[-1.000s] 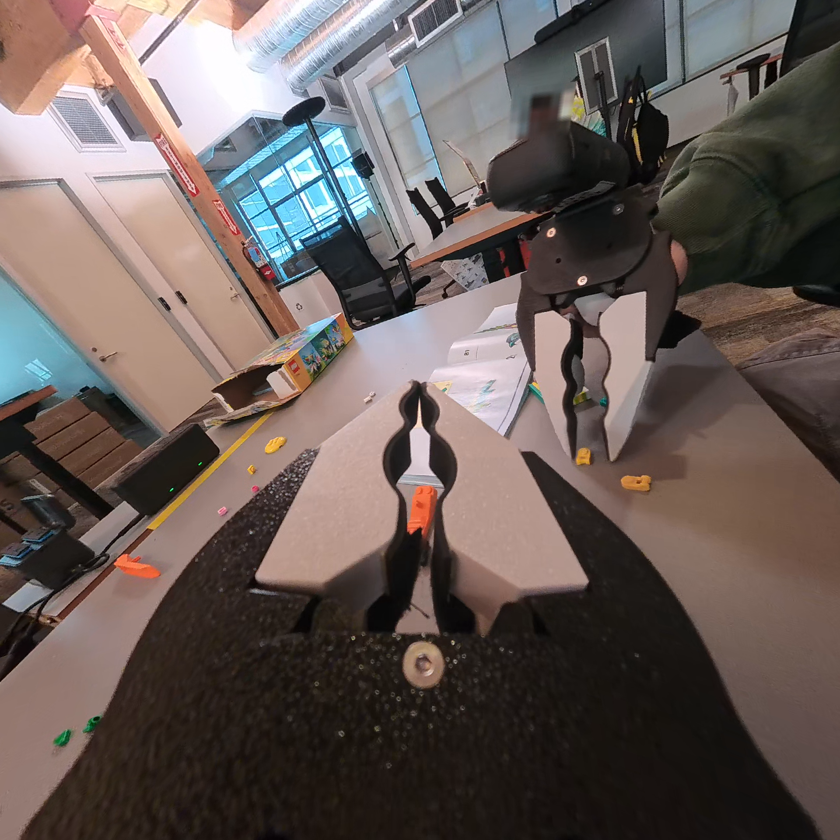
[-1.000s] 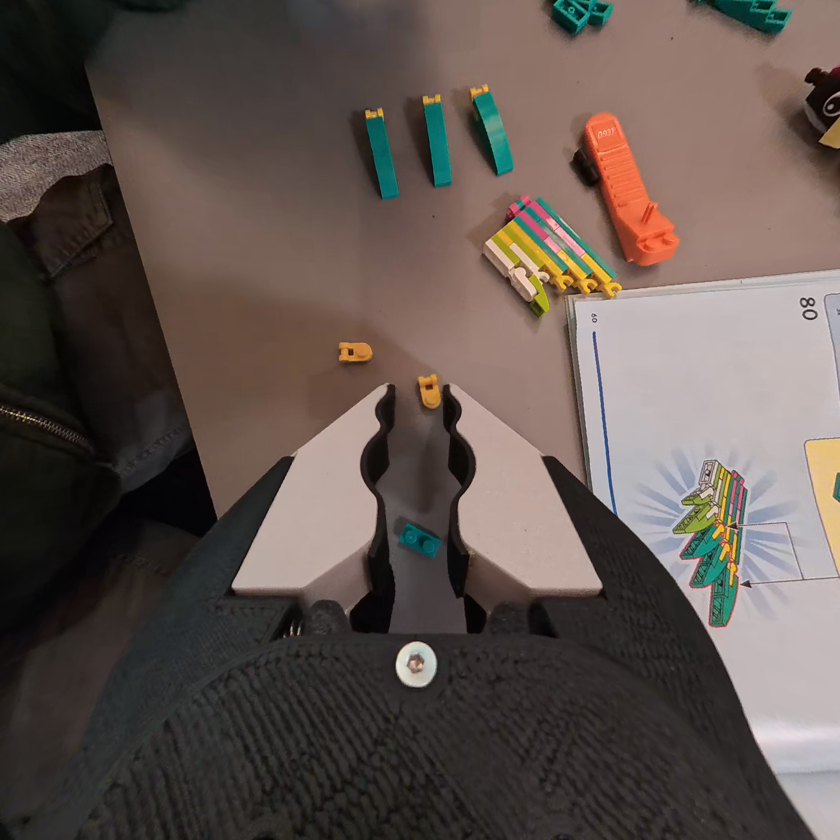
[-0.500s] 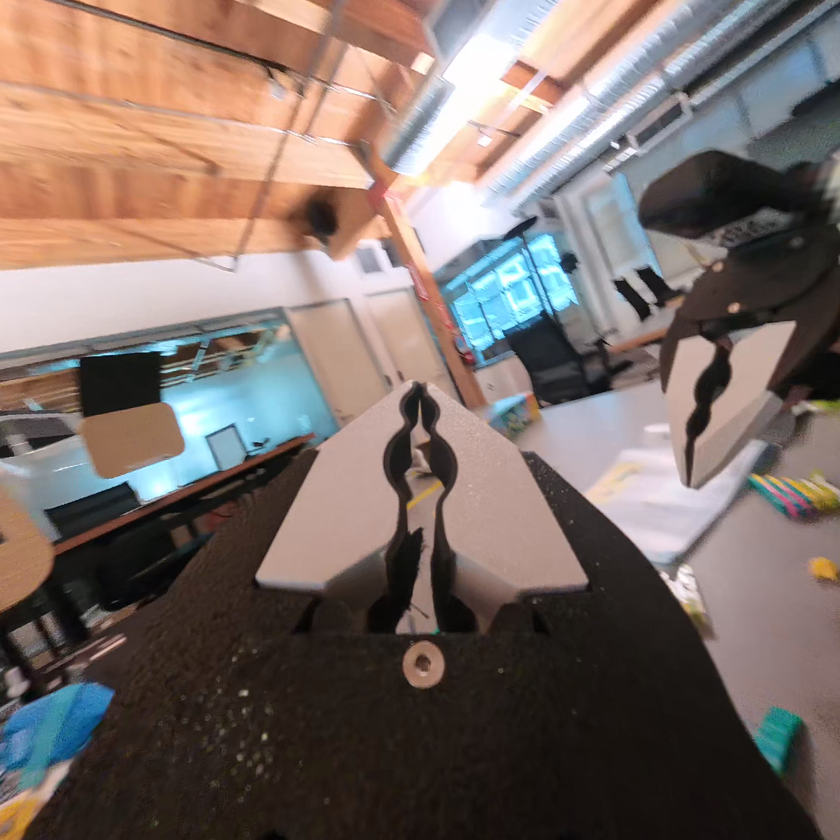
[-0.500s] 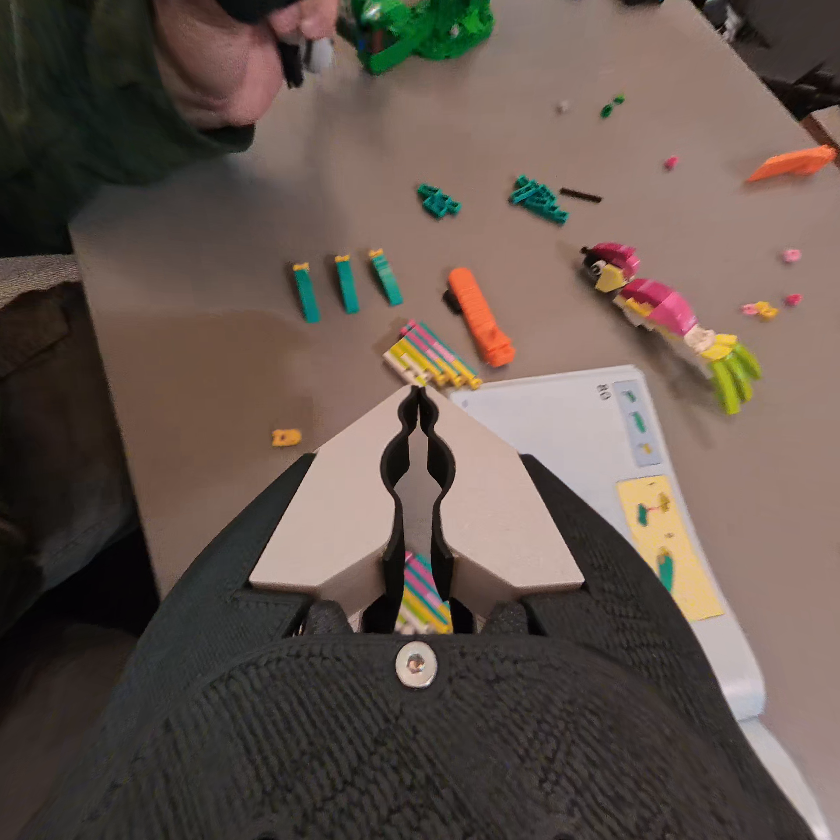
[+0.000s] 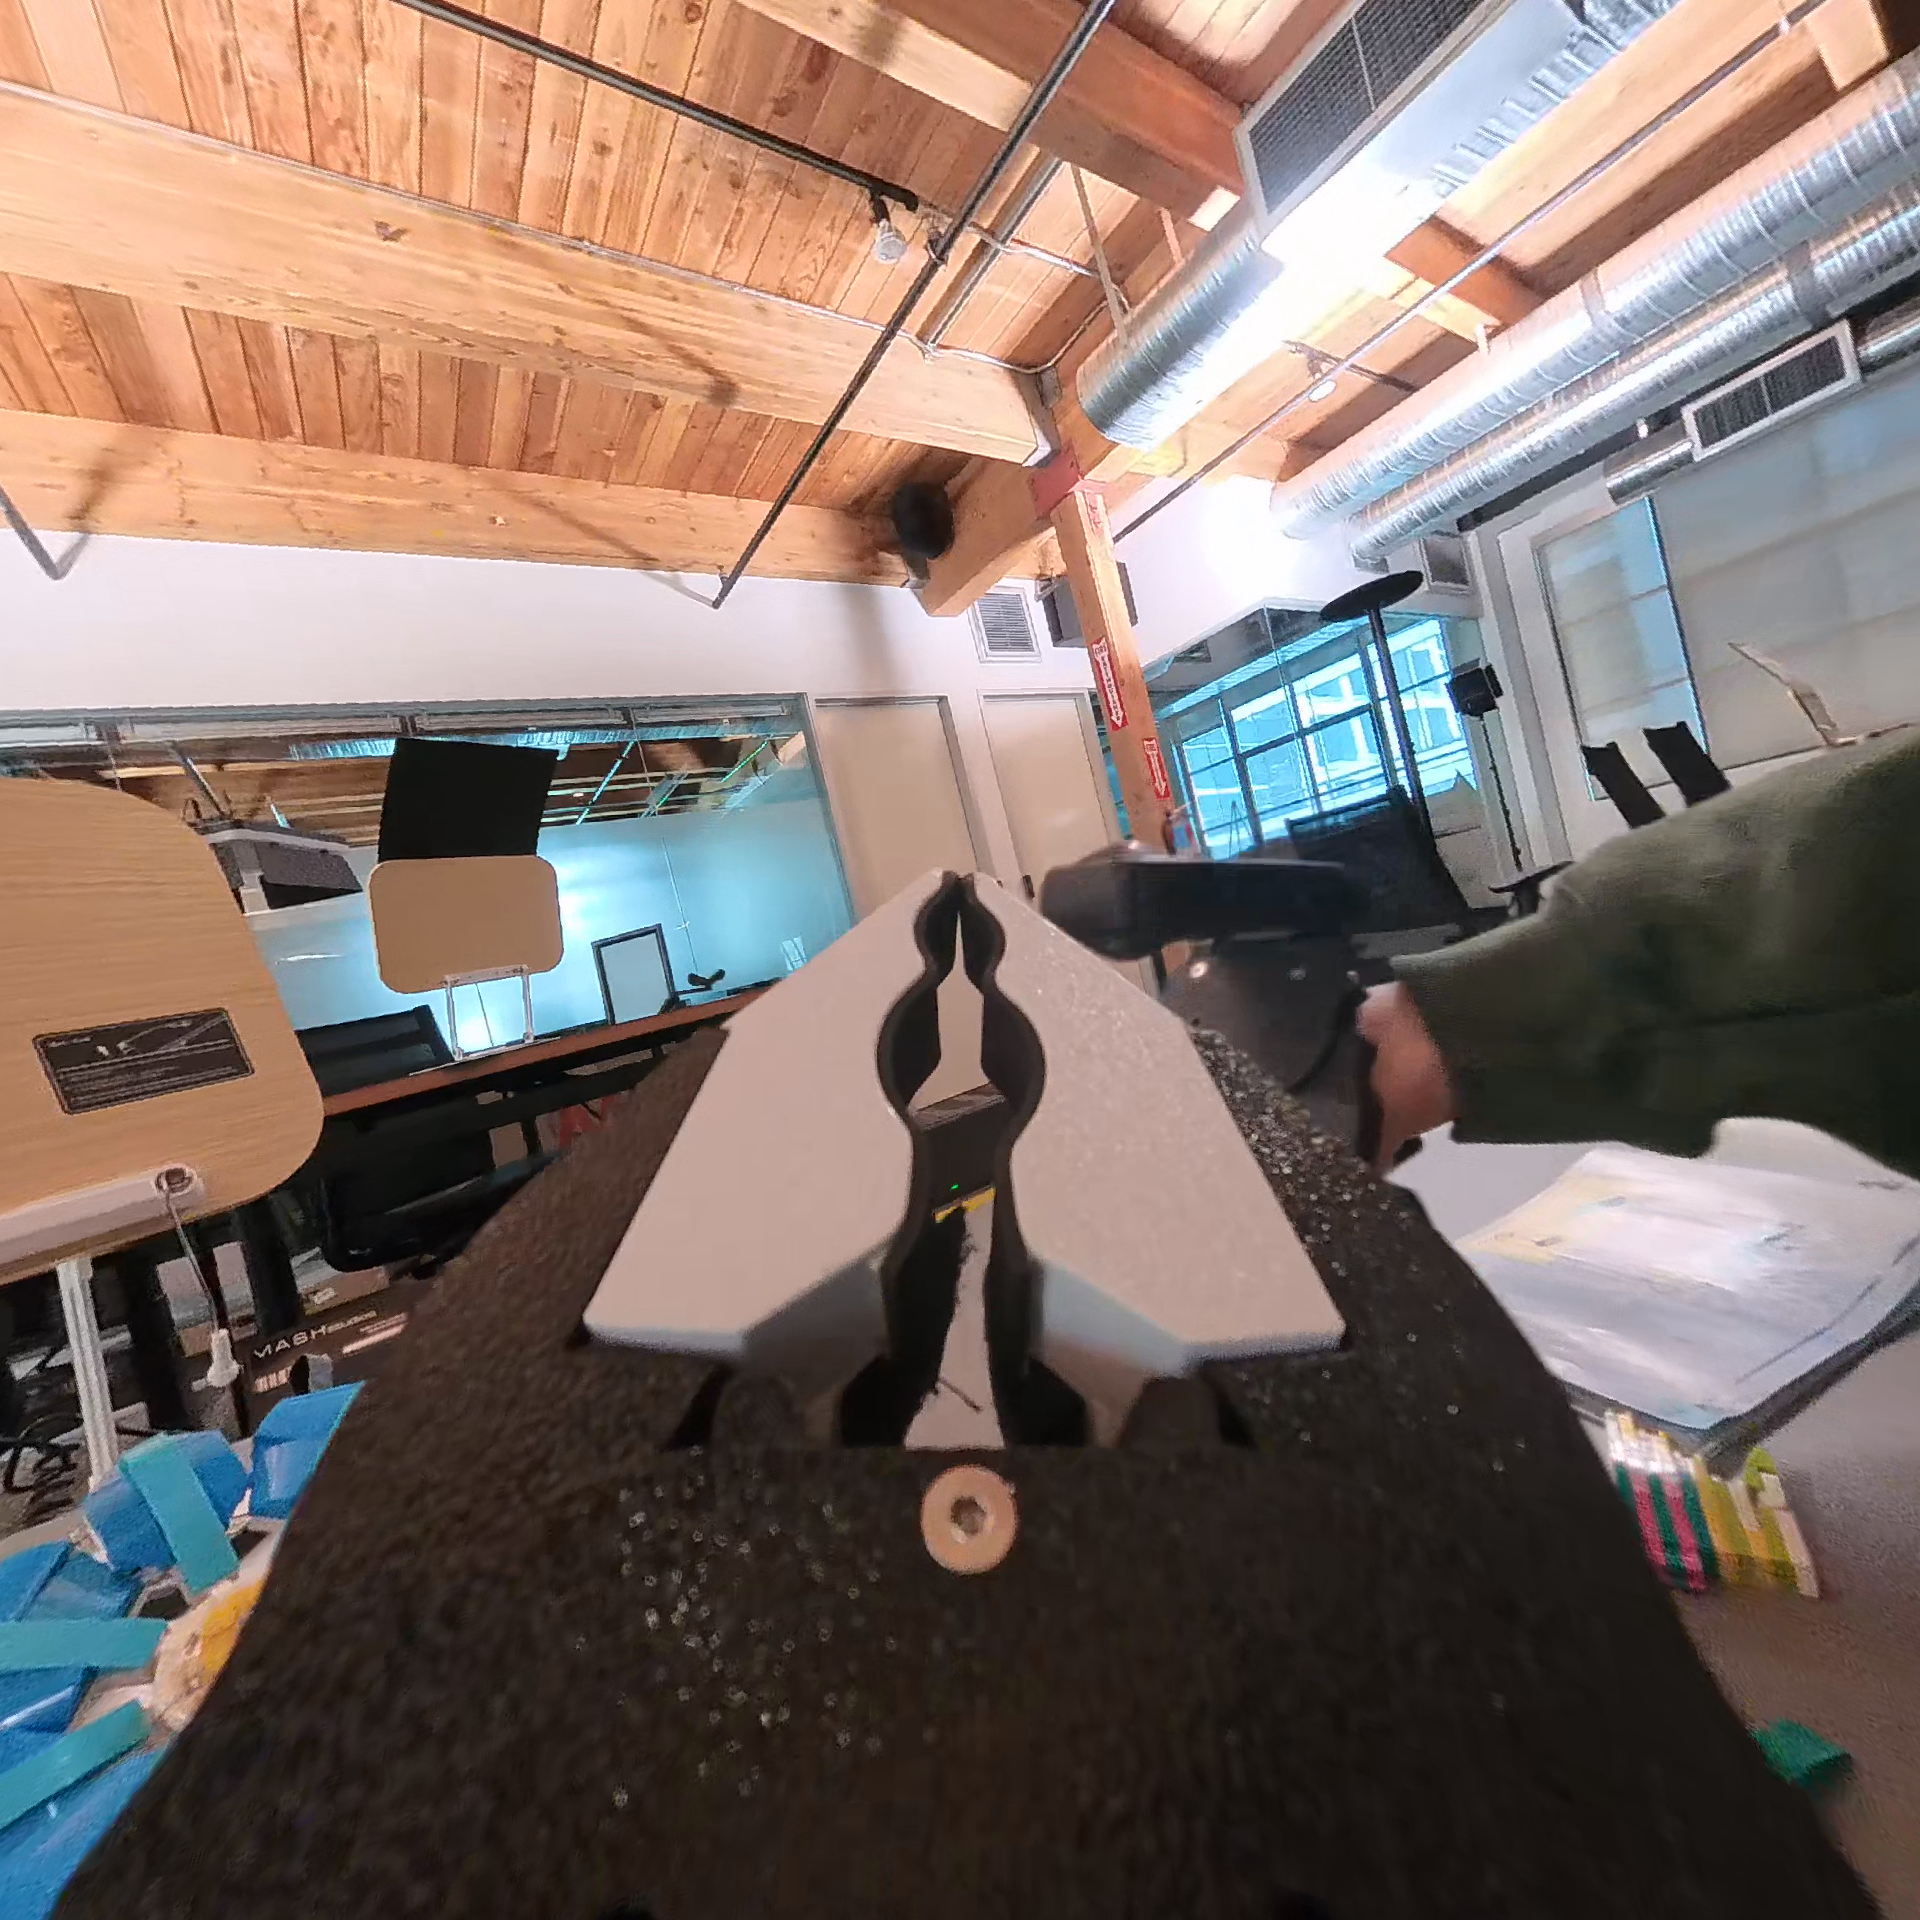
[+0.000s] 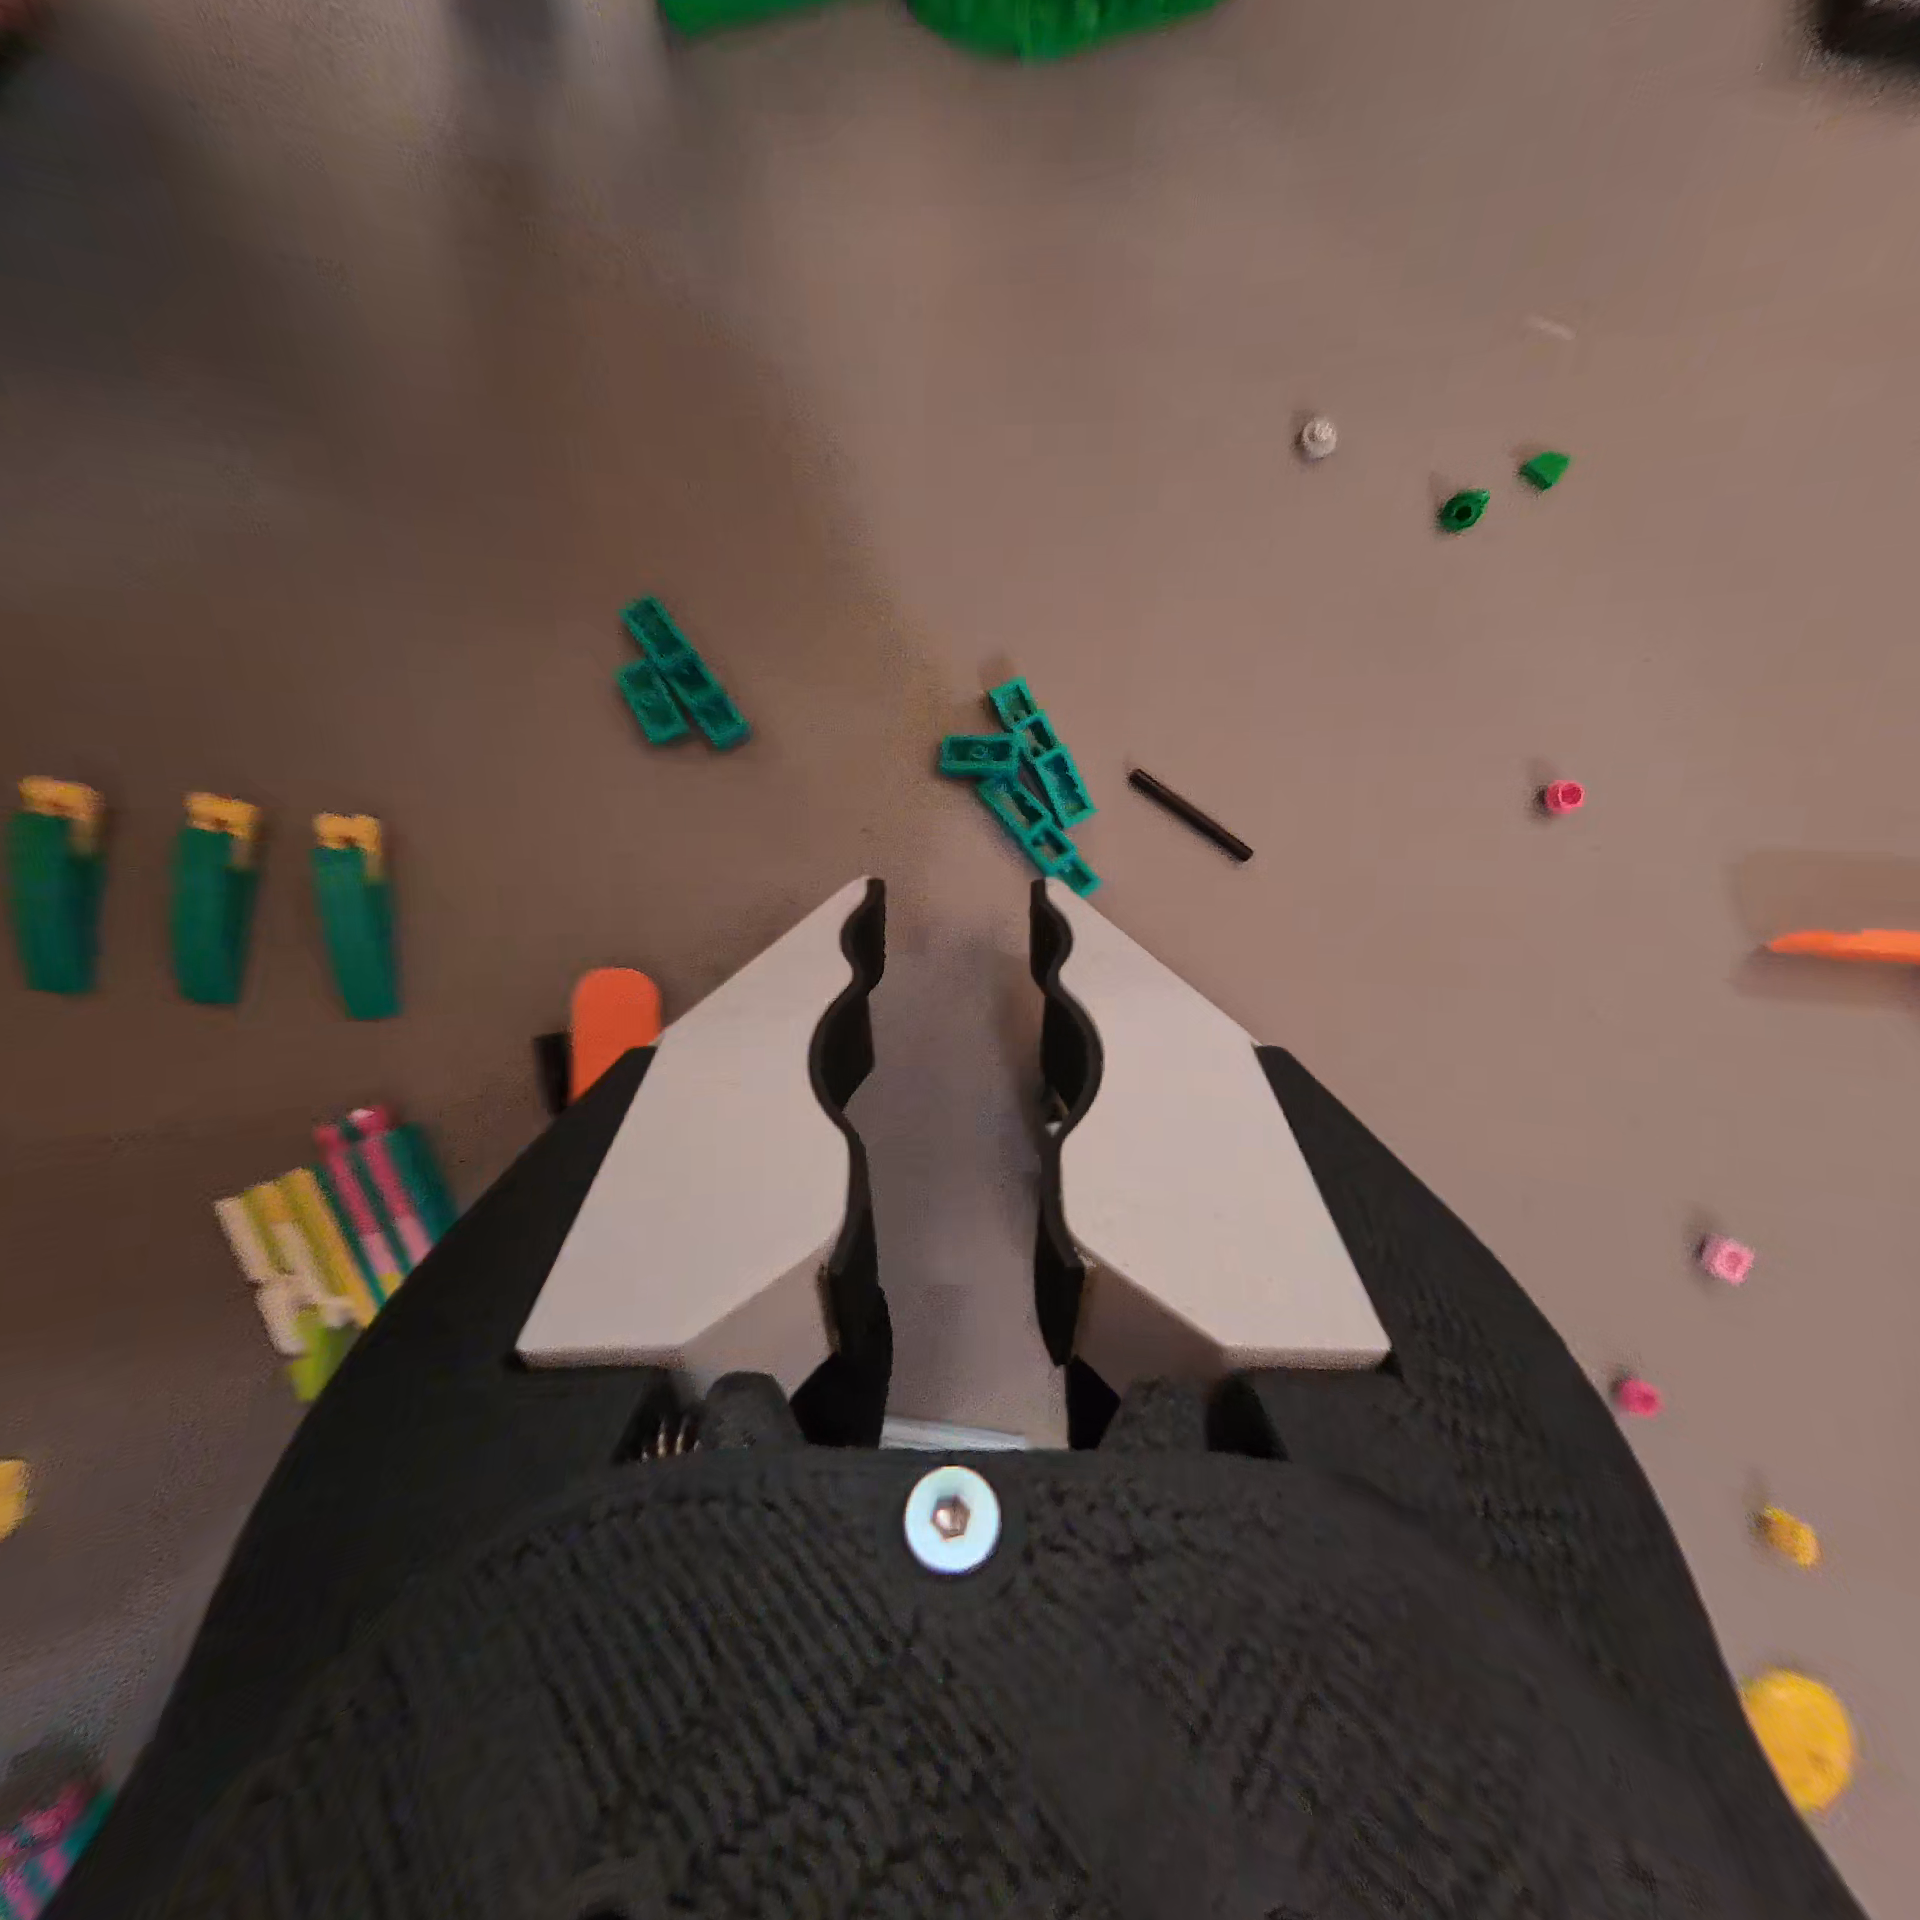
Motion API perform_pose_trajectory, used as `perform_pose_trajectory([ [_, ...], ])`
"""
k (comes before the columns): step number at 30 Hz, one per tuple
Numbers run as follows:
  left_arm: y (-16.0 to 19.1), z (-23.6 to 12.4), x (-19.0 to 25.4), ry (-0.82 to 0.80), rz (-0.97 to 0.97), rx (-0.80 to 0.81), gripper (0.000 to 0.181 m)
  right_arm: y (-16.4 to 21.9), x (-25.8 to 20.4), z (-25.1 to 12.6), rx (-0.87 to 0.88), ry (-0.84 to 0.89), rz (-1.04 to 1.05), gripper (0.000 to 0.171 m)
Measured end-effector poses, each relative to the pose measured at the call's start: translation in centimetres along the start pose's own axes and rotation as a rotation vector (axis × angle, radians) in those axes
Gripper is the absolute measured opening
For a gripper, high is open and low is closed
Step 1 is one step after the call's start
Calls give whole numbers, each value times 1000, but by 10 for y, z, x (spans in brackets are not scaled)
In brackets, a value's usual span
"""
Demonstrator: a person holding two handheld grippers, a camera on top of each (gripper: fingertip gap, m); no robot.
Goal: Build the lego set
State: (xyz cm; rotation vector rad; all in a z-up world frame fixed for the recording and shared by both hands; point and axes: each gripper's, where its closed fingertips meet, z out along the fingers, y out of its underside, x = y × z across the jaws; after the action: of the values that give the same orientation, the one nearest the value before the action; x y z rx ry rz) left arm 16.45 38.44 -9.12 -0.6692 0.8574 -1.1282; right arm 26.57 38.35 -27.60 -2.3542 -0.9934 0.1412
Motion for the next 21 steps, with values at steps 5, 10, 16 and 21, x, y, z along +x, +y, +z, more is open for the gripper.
perform_pose_trajectory([
  [5,3,1,2,17,-3,-13,0,3,19,16,-86,-48,-46,27],
  [10,6,3,5,41,-24,-30,0,2,17,21,-128,-123,-27,7],
  [16,36,9,10,78,-123,-195,7,-19,5,-9,2,123,-240,7],
  [21,68,12,56,324,-301,-389,31,-37,-31,-64,91,485,-549,6],
])
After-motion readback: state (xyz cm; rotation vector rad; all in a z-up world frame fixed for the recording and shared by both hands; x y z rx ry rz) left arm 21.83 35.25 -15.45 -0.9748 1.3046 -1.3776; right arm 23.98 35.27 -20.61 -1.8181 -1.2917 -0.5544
